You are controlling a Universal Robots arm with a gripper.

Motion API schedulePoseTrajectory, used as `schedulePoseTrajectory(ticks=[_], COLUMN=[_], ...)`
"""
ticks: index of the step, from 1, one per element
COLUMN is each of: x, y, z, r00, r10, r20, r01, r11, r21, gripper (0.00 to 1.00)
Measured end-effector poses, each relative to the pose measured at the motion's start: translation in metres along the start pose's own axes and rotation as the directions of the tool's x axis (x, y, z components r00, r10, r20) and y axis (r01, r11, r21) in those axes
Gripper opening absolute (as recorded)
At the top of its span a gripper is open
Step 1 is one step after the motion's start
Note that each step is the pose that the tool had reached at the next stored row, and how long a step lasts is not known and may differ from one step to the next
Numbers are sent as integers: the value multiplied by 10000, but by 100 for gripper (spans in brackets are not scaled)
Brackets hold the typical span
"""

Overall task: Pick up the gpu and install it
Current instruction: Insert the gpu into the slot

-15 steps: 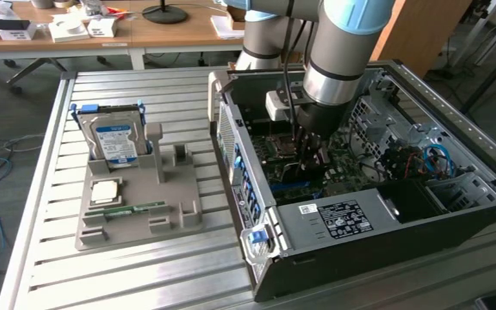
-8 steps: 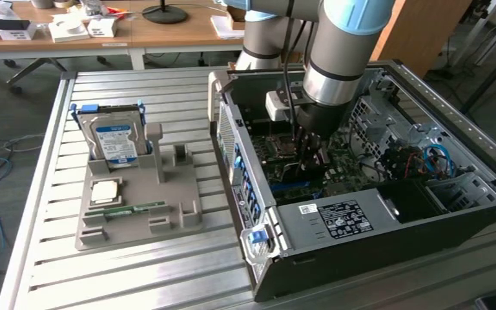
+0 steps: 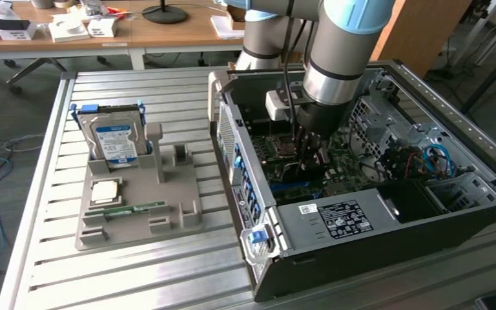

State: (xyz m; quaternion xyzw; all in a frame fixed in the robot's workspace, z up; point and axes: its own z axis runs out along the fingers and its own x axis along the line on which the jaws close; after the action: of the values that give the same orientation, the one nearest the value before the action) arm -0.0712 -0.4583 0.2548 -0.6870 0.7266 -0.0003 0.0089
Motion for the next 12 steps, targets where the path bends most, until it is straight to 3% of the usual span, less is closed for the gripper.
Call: schedulePoseTrajectory(ticks=[2, 4, 12], x=[0, 0, 0], y=[0, 1, 1], z=[-1, -2, 0], r00=[10000, 10000, 10000], r10=[0, 1, -2], r20=[9, 68, 73], r01=[0, -1, 2], r11=[10000, 10000, 10000], r21=[3, 14, 19], gripper=[26, 26, 26])
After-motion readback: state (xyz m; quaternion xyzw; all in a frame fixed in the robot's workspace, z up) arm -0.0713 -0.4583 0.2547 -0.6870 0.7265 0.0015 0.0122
